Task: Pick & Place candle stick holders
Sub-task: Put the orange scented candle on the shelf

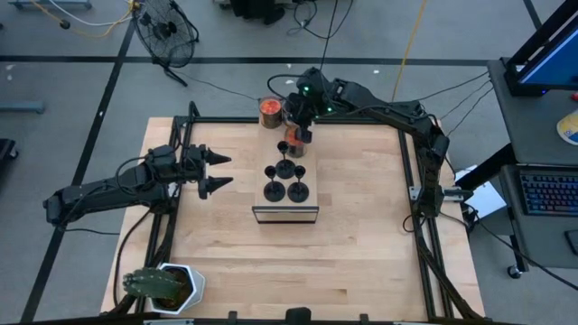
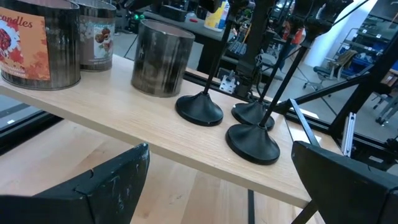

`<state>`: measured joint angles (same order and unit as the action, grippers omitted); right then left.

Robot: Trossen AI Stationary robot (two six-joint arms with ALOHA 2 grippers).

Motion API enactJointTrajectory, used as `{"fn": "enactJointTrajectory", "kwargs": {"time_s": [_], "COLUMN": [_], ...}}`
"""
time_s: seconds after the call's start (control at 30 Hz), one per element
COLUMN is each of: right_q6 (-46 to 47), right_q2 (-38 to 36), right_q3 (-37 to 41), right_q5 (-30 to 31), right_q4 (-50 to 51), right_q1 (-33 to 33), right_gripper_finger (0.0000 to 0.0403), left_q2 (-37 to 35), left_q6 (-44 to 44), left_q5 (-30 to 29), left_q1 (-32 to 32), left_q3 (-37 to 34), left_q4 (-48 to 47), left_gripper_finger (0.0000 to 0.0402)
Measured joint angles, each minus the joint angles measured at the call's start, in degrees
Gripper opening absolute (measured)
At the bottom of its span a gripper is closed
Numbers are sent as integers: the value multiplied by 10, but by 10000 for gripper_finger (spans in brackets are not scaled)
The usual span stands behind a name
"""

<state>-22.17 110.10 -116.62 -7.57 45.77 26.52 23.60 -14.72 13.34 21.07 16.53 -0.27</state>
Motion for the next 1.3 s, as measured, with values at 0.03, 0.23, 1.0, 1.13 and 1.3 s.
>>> {"fn": "enactJointTrajectory", "kwargs": {"time_s": [0.03,0.23,1.0,1.13,1.3], "right_q6": [0,-14,5,17,31], "right_q2": [0,0,-106,-120,-127], "right_q3": [0,0,108,167,195], "right_q5": [0,2,26,15,-18], "right_q4": [-4,-23,185,121,69], "right_q1": [0,0,-12,-19,-24], "right_gripper_finger": [18,18,1,0,0], "left_q2": [0,0,0,0,0], "left_q6": [1,5,4,-5,-9], "left_q5": [0,0,0,1,0], "left_q1": [0,0,0,0,0], "left_q3": [0,0,0,0,0], "left_q4": [0,0,-1,-1,0], "left_gripper_finger": [397,397,397,397,397]}}
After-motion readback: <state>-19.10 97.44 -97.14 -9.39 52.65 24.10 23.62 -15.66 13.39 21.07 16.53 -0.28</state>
